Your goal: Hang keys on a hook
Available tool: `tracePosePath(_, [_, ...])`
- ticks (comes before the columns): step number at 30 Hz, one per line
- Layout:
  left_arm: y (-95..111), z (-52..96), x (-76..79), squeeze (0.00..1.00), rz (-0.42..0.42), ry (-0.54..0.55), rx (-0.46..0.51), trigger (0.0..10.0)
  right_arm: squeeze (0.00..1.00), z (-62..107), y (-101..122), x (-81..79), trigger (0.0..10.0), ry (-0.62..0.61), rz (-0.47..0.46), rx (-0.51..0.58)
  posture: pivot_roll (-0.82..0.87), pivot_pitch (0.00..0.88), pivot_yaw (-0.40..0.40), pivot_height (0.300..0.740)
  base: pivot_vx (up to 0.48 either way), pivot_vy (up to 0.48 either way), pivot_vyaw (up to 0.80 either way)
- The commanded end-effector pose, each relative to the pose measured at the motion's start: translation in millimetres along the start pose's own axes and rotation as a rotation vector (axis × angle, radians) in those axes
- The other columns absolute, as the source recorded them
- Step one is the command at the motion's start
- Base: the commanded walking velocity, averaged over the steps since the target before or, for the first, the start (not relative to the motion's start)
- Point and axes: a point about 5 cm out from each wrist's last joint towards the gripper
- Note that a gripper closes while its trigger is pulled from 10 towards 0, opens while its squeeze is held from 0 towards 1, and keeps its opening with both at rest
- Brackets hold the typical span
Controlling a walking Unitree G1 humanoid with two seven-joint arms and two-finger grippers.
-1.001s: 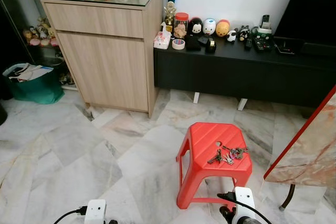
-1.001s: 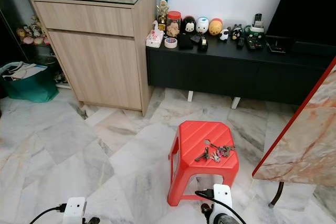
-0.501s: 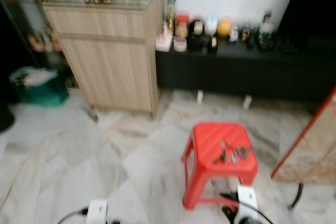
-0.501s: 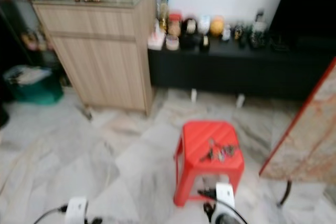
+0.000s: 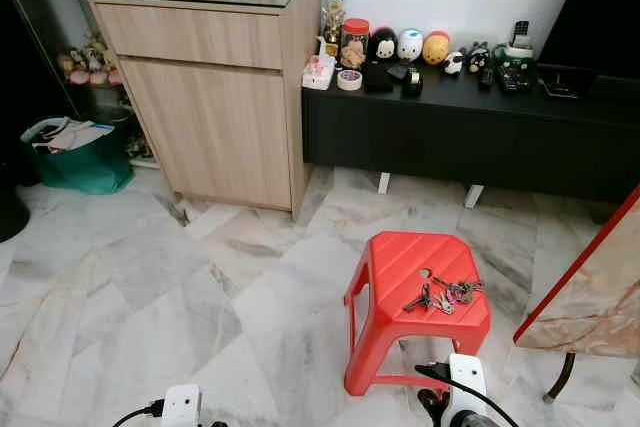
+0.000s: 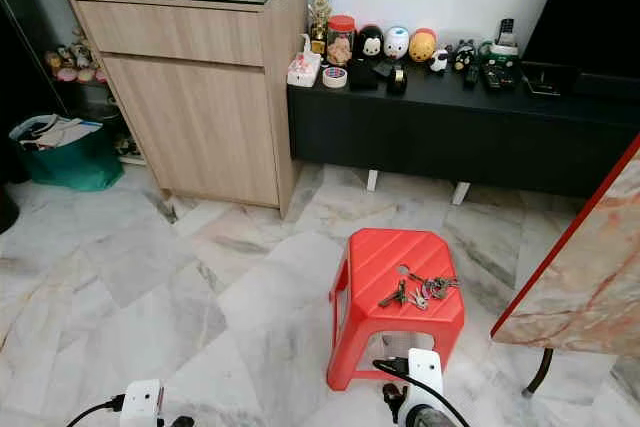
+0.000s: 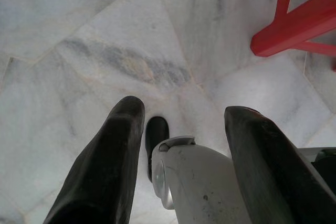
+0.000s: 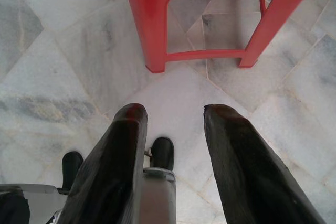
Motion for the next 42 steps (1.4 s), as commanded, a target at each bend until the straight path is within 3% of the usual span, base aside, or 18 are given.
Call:
tracePosePath(1, [0.2,0.0,0.2,0.00,0.012,-0.004,0.001,10.0,0.00,0.3,1.1,2.8,10.0,-0.011,-0.011,0.009,0.07,0.000,-0.066,0.740,0.000,0.000,0.00])
tracePosePath(35, [-1.0,0.0,1.5,0.00,0.007,-0.018,-0.004,10.0,0.00,0.7,-0.3,3.8,10.0,-0.020,-0.010,0.009,0.07,0.000,-0.066,0.740,0.014,0.000,0.00])
tracePosePath(42, [-0.5,-0.4,2.9,0.00,0.007,-0.023,-0.002,10.0,0.00,0.7,0.3,4.2,10.0,-0.025,-0.011,0.013,0.07,0.000,-0.068,0.740,0.263,0.000,-0.55])
Point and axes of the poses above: a point about 5 cm out from each wrist's last joint towards the gripper, its own z axis pointing back from the gripper into the wrist, its own y axis along the axis of the wrist's last joint, x = y × z, and after that the axes turned 13 degrees about z, right-handed
